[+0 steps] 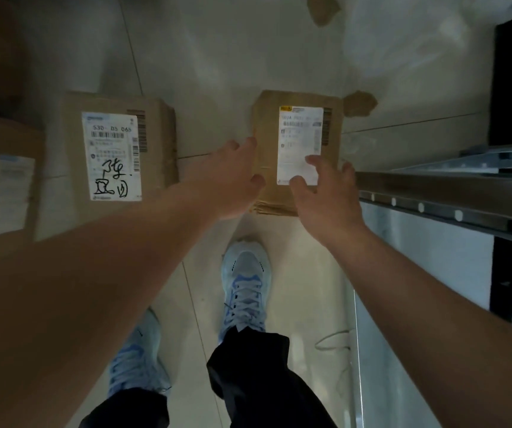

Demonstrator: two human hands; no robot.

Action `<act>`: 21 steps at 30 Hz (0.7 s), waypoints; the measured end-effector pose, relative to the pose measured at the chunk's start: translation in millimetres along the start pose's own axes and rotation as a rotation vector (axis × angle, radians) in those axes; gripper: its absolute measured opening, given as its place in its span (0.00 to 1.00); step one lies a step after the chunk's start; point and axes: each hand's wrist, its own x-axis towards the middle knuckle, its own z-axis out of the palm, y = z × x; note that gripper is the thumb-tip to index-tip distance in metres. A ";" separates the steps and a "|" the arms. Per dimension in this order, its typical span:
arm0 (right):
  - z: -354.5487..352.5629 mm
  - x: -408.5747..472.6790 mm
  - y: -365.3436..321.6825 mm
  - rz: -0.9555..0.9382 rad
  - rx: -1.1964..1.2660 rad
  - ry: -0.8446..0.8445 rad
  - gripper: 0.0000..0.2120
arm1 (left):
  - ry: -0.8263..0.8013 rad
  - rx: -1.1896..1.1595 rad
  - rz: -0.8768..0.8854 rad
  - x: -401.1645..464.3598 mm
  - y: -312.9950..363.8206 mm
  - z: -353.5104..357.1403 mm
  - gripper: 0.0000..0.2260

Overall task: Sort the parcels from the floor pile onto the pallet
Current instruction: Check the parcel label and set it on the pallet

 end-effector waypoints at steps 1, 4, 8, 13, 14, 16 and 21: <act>1.1 4.9 4.5 0.004 0.029 -0.008 0.26 | -0.002 -0.018 -0.005 5.2 0.1 6.4 0.30; 3.5 15.1 13.5 -0.030 0.133 -0.017 0.21 | 0.027 -0.056 -0.024 19.7 -0.4 24.6 0.31; 9.0 18.4 13.5 -0.017 0.190 -0.030 0.22 | 0.013 -0.376 -0.114 31.5 -2.2 40.5 0.31; 7.7 2.7 -1.3 0.009 0.225 -0.049 0.22 | -0.025 -0.660 -0.226 24.2 -4.9 32.3 0.38; 5.3 -4.7 -4.4 0.002 0.222 -0.044 0.23 | -0.019 -0.667 -0.232 18.3 -5.2 26.4 0.38; -0.7 -22.7 -11.6 -0.033 0.230 -0.028 0.23 | 0.009 -0.687 -0.224 2.5 -6.5 12.3 0.38; -28.4 -80.5 -43.1 -0.132 0.287 0.016 0.28 | 0.105 -0.676 -0.192 -59.3 -5.9 -40.6 0.37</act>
